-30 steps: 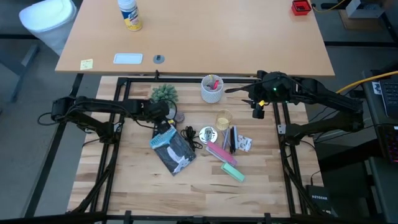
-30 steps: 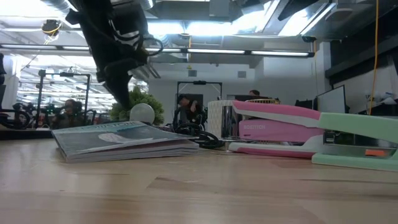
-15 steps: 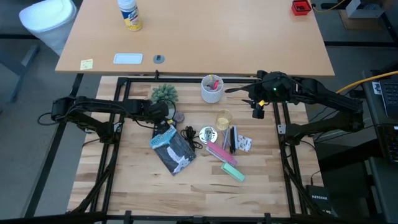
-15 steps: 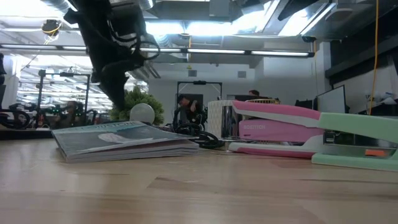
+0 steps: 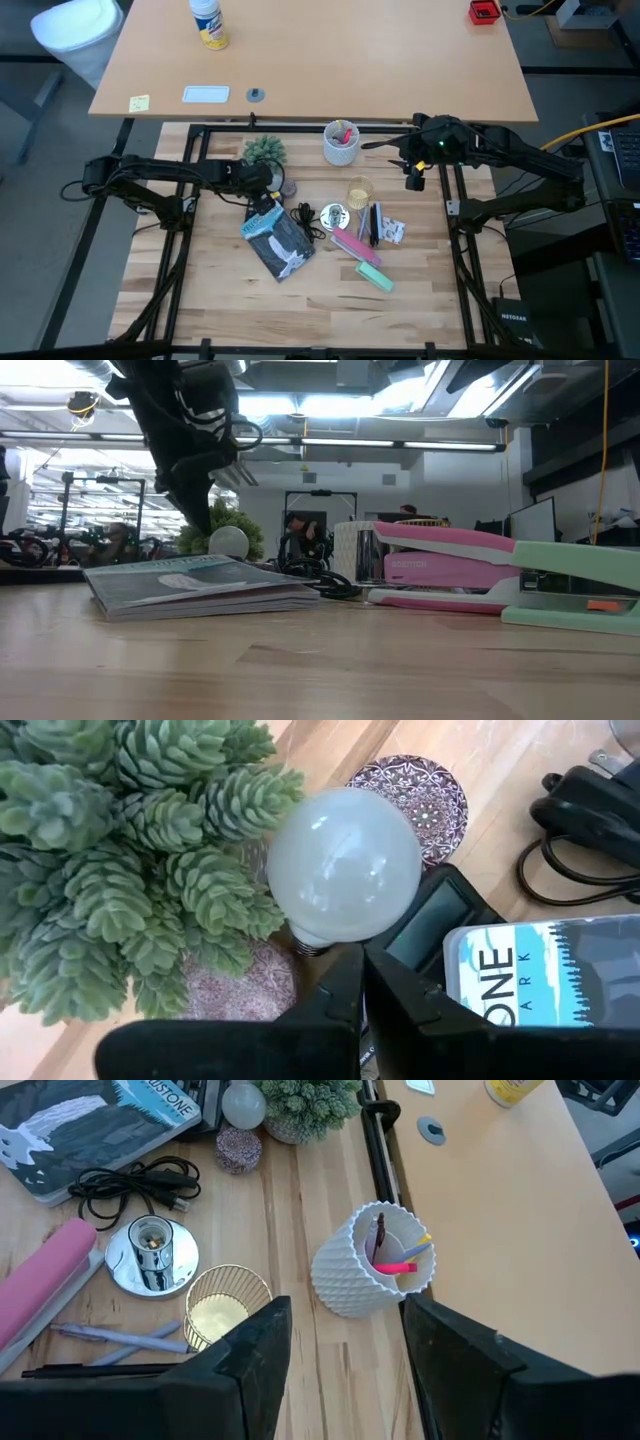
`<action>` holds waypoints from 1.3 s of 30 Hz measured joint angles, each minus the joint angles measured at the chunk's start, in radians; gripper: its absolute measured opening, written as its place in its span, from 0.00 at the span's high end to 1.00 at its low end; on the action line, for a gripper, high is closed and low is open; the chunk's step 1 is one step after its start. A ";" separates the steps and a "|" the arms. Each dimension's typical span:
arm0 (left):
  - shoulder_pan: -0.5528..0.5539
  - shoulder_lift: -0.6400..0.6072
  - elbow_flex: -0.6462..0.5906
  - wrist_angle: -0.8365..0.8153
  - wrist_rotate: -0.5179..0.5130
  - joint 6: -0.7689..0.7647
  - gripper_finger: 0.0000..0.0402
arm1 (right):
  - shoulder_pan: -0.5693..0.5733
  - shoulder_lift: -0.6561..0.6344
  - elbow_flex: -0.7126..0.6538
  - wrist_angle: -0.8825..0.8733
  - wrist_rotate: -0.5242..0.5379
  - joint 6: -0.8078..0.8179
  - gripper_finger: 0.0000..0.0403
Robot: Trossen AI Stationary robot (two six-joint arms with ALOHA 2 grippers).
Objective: Screw lightbulb
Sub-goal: Insert the white lightbulb into the silver lamp
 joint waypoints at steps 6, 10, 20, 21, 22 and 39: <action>0.000 0.000 0.000 0.043 0.001 -0.057 0.99 | 0.000 0.000 0.000 0.000 0.000 0.000 0.50; 0.000 0.000 0.000 0.093 0.000 -0.070 0.99 | 0.000 0.000 0.000 0.000 0.000 0.000 0.50; 0.000 0.000 0.000 0.143 -0.006 -0.070 0.74 | 0.000 0.000 0.000 0.000 0.000 0.000 0.50; 0.000 0.000 0.000 0.146 -0.006 -0.070 0.69 | 0.000 0.000 0.000 0.000 0.000 0.000 0.50; 0.000 0.000 0.000 0.148 -0.006 -0.070 0.65 | 0.000 0.000 0.000 0.000 0.000 0.000 0.50; 0.000 0.000 0.000 0.151 -0.006 -0.070 0.44 | 0.000 0.000 0.000 0.000 0.000 0.000 0.50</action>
